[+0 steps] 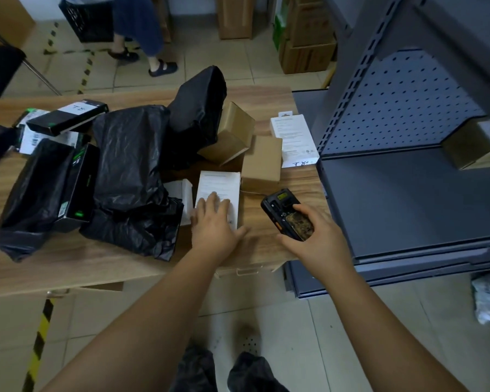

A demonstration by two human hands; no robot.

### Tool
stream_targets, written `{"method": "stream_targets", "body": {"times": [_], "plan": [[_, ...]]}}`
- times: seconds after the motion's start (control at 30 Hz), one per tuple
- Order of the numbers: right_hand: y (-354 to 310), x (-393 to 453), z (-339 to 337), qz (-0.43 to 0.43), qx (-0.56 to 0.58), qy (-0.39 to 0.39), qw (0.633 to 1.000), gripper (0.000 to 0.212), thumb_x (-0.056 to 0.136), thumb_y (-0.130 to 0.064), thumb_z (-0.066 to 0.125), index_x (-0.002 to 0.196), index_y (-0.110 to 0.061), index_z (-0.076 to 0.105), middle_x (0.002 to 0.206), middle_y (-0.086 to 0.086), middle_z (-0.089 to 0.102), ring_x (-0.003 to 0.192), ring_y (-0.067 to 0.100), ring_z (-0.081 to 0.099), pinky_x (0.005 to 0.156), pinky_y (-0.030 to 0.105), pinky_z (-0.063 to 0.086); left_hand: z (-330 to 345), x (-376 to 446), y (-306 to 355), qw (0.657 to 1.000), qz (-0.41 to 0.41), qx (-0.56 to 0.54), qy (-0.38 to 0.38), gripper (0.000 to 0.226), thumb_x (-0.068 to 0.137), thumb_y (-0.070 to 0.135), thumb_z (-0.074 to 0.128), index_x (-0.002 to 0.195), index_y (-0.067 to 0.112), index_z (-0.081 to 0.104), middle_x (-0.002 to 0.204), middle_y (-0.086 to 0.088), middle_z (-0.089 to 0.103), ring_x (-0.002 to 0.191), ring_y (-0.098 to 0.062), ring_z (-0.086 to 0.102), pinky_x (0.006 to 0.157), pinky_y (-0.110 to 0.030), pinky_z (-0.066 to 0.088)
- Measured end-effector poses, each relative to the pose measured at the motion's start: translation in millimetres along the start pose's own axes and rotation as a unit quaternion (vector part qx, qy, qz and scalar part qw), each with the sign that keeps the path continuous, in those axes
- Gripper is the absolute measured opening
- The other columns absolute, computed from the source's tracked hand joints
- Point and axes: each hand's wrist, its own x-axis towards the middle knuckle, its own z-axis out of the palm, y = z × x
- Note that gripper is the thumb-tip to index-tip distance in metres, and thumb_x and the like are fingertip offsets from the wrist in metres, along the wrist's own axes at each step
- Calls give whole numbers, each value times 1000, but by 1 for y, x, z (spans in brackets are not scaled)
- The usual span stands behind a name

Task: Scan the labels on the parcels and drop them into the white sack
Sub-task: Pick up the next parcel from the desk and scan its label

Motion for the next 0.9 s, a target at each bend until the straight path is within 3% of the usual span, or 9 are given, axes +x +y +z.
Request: {"method": "stream_targets", "body": {"times": [0.13,0.3,0.5,0.67,0.73,0.8,0.9], "plan": [[9,-6,-2,6,2,8,1000,66,71,-37,84,131,-36,57,127,-11,57,113,10,54,95,37,51,7,2,8,998,-1,59,21,66,82,50,66,137,27,38,157,-4,20,142,-31,17,116,-48,20],[13,-11,-5,11,4,6,1000,66,71,-39,84,131,-36,56,124,-11,57,111,10,55,94,38,51,11,-13,11,1000,-1,19,15,68,88,32,64,146,20,32,158,-5,23,145,-28,18,114,-49,26],[18,-16,-8,2,-1,-3,1000,66,73,-40,84,132,-37,55,123,-14,56,110,8,54,92,33,51,7,-4,2,995,-16,93,-30,78,84,61,56,147,38,16,160,-7,0,144,-40,4,115,-54,21],[25,-18,-10,-2,-6,-7,1000,65,73,-41,83,131,-36,55,120,-16,55,110,8,54,90,35,53,1,-1,15,996,-34,74,-39,76,85,55,58,147,39,18,157,-4,6,138,-41,16,112,-55,30],[27,-18,-11,-3,-7,-11,1000,65,73,-41,83,131,-36,54,123,-14,56,110,9,54,90,37,53,-4,-3,20,998,-55,12,-21,75,85,53,60,148,35,24,156,-4,13,138,-38,20,111,-53,30],[25,-18,-10,2,-1,-16,1000,67,73,-42,83,132,-36,54,125,-12,56,112,10,55,91,37,53,-9,-7,19,990,-77,-116,0,73,88,47,59,151,30,26,157,-3,20,139,-34,26,111,-49,32],[19,-18,-9,2,7,-21,1000,67,72,-43,82,133,-37,54,125,-12,58,111,11,55,92,38,53,-22,-14,7,938,-98,-333,12,65,95,34,53,154,26,26,152,-3,37,132,-27,42,104,-41,42]]}}
